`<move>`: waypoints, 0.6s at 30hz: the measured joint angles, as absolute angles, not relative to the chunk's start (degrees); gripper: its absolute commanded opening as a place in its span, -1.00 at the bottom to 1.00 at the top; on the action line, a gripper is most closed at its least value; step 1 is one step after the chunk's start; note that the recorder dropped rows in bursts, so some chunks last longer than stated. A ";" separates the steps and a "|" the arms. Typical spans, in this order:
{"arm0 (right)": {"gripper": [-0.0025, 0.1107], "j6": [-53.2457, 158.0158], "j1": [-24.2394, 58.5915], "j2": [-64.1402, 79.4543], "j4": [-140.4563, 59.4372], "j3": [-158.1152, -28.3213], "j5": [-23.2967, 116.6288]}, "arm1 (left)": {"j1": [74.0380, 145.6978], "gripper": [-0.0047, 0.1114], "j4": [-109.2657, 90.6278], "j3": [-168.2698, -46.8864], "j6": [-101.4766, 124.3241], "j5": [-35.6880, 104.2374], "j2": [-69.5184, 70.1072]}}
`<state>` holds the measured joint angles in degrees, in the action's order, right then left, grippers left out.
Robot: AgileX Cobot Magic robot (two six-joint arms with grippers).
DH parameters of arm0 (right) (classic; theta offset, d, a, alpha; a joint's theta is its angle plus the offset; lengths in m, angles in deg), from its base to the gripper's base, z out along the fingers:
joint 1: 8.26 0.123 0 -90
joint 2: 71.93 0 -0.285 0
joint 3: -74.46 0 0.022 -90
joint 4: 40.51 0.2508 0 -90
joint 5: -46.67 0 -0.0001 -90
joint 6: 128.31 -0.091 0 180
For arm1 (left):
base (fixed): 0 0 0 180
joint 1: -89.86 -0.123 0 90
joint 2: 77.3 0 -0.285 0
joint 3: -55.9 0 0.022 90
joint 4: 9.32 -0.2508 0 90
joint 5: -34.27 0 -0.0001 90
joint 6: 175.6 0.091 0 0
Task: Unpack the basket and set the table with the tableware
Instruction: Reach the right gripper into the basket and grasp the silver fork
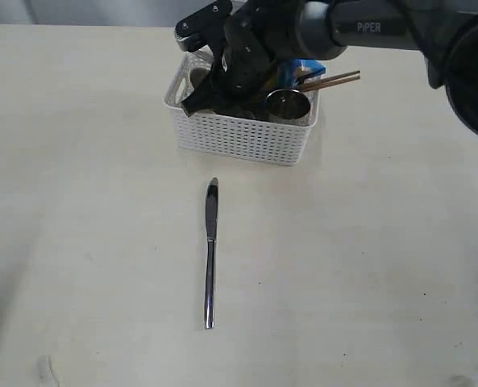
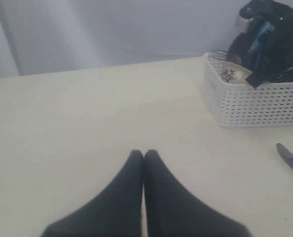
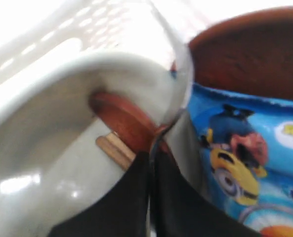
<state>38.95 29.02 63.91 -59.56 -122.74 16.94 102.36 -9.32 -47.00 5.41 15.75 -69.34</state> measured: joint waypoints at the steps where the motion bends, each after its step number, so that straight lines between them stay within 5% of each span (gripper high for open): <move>1: -0.96 39.11 29.02 63.91 -59.56 -122.74 16.94 | 102.36 -0.92 -9.32 -47.00 5.41 15.75 -69.34; 18: -0.96 40.17 29.02 58.04 -57.92 -122.74 16.19 | 102.36 -0.92 -9.32 -47.00 5.41 15.75 -69.34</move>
